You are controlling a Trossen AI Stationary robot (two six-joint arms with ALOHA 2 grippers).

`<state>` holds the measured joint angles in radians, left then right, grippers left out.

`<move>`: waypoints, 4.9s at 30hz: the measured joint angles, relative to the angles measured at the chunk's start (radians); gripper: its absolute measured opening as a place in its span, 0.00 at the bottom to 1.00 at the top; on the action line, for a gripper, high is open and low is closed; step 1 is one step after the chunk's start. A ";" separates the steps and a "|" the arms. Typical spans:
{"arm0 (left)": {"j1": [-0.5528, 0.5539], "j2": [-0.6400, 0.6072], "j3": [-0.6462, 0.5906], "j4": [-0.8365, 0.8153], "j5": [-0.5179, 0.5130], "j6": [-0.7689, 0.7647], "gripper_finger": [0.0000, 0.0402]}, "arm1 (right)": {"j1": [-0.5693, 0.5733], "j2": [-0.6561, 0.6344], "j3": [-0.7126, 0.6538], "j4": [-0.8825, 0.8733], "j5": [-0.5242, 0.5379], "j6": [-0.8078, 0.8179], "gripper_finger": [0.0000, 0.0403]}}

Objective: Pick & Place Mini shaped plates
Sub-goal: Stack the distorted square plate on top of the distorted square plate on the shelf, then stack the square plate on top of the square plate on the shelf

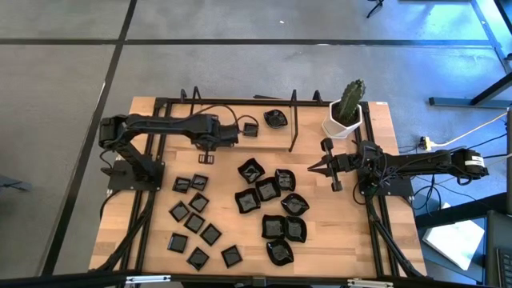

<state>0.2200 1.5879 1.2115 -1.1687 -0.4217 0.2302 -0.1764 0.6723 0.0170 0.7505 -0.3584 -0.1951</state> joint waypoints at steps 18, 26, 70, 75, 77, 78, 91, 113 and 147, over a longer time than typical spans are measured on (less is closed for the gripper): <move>-0.526 -0.551 0.054 -0.115 -0.301 -0.647 0.01 | 0.000 0.000 0.000 0.008 0.000 -0.026 0.05; -0.764 -0.833 -0.412 0.306 -0.601 -0.556 0.00 | 0.000 0.000 0.000 0.027 0.000 -0.024 0.05; -0.422 -1.274 -1.203 1.420 0.180 0.045 0.00 | 0.000 0.000 0.000 0.097 0.183 0.054 0.05; -0.342 -1.275 -1.203 1.420 0.282 -0.026 0.01 | 0.000 0.000 0.000 0.070 0.188 0.056 0.05; -0.327 -1.275 -1.203 1.423 0.362 -0.027 0.01 | 0.000 0.000 0.000 0.071 0.200 0.077 0.05; -0.322 -1.275 -1.203 1.423 0.399 -0.027 0.00 | 0.000 0.000 0.000 0.071 0.201 0.093 0.05; -0.315 -1.275 -1.203 1.418 0.432 -0.033 0.01 | 0.000 0.000 0.000 -0.009 0.201 0.085 0.05; -0.315 -1.275 -1.203 1.397 0.236 -0.066 0.01 | 0.076 0.332 0.499 -0.511 0.118 0.158 0.02; -0.316 -1.275 -1.203 1.329 0.079 -0.207 0.02 | 0.529 1.445 1.637 -0.961 0.053 0.106 0.54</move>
<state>-0.0959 0.3130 0.0082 0.1599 -0.3431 0.0231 0.3521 2.1178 1.6538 -0.2103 -0.3053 -0.0888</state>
